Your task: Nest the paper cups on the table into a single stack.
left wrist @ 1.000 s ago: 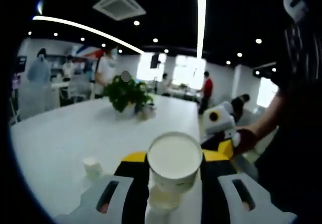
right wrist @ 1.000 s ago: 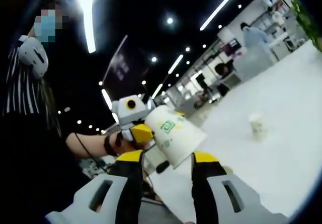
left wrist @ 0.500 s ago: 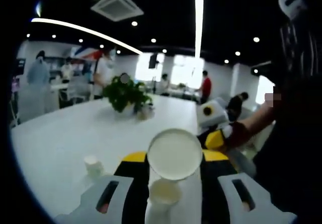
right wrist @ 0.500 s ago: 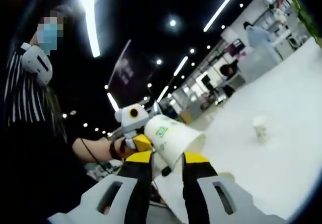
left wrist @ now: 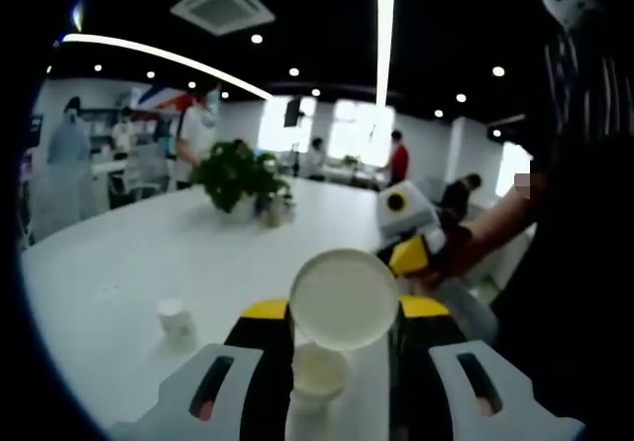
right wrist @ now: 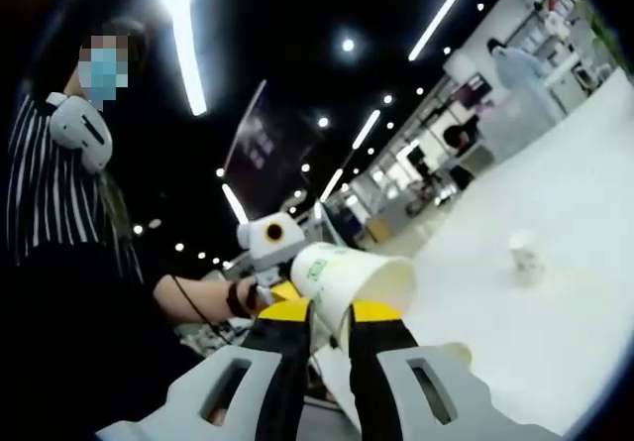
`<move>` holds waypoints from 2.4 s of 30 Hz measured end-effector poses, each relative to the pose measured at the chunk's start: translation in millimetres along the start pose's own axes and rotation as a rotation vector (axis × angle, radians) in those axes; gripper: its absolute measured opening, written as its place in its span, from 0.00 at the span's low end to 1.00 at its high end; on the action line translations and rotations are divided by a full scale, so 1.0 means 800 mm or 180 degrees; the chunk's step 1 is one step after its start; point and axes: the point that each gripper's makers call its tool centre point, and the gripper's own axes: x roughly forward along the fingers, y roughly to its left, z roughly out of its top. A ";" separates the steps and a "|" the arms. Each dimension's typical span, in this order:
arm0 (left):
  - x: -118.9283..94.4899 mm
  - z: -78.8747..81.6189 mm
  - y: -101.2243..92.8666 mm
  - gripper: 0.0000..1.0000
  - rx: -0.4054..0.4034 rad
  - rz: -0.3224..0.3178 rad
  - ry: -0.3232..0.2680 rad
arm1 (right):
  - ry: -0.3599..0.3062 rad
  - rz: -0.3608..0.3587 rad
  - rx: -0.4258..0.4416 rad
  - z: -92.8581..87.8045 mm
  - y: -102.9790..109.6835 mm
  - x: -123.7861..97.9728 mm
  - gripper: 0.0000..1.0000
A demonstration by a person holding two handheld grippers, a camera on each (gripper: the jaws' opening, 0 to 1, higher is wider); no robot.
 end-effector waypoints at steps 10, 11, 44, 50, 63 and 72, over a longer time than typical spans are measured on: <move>0.001 -0.014 0.000 0.38 -0.0043 -0.0024 0.0062 | 0.0027 0.0138 0.0067 0.005 0.005 0.007 0.05; 0.000 -0.015 0.000 0.38 -0.0052 -0.0021 0.0072 | 0.0041 0.0137 0.0055 0.004 0.003 0.007 0.05; -0.009 -0.022 0.002 0.45 -0.0044 0.0237 -0.0042 | 0.0089 0.0269 -0.0057 0.000 0.024 0.016 0.00; -0.014 -0.027 0.006 0.52 -0.0020 0.0378 -0.0051 | 0.0114 0.0214 -0.0078 -0.002 0.019 0.016 0.00; -0.026 -0.039 0.019 0.65 -0.0015 0.0644 -0.0041 | 0.0111 0.0161 -0.0027 -0.001 0.014 0.012 0.00; -0.039 -0.045 0.031 0.68 -0.0027 0.0832 -0.0032 | 0.0109 0.0070 0.0001 -0.001 0.006 0.004 0.00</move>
